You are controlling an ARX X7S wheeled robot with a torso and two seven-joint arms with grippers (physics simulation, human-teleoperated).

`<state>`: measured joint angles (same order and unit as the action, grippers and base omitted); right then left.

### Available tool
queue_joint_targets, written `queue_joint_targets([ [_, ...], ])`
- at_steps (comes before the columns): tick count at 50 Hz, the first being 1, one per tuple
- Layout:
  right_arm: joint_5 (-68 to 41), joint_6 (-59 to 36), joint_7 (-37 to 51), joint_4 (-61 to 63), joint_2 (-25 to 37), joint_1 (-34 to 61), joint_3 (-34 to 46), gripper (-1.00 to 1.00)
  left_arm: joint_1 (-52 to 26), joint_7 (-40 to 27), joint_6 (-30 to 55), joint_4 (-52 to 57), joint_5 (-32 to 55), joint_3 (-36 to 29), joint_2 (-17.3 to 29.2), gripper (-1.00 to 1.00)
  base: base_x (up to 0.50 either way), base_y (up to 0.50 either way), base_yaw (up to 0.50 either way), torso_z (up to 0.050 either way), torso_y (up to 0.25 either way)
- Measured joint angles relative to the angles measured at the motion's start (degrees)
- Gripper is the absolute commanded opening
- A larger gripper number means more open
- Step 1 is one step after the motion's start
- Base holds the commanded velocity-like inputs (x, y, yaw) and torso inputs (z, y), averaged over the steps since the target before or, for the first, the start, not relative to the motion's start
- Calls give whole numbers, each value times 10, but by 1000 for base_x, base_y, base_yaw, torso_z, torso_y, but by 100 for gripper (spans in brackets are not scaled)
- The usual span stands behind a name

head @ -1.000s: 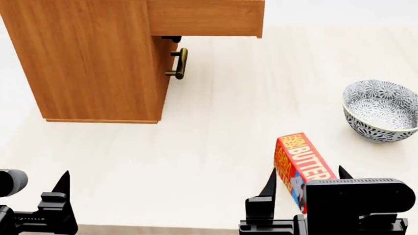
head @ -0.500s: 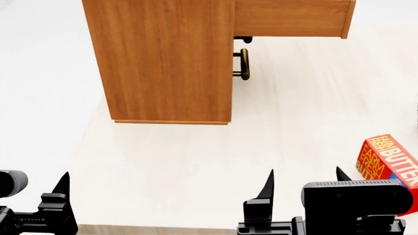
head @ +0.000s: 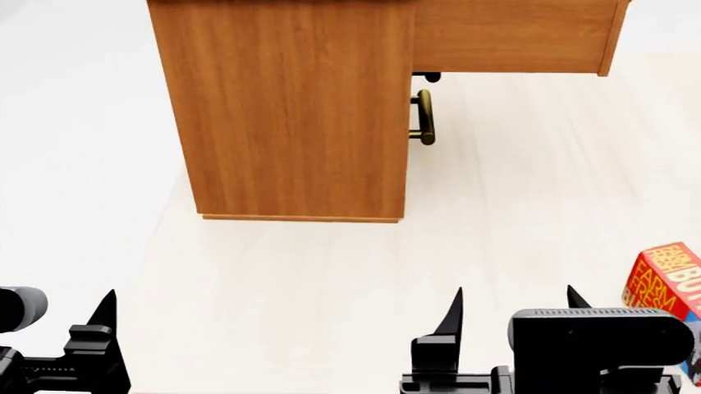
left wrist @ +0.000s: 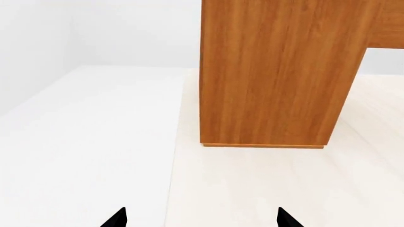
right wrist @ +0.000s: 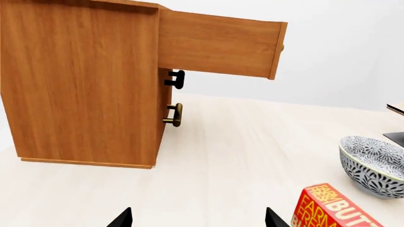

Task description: Close the top drawer of the cabinet.

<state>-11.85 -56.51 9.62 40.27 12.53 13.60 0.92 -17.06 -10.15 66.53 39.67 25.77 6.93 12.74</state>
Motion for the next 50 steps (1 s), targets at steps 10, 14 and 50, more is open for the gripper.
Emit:
queue_joint_targets([
  [10,-24,0,-7,2,-10,1,-25,100,1,-2,-2,0,4,1,1,100,500,0,0,0,0],
  [14,-30,-1,-8,2,-11,2,-30,100,1,-3,-2,0,6,1,1,100,500,0,0,0,0],
  [50,-9,-2,26,-29,9,2,-27,100,2,-12,-7,-4,17,0,7,100,264,0,0,0,0],
])
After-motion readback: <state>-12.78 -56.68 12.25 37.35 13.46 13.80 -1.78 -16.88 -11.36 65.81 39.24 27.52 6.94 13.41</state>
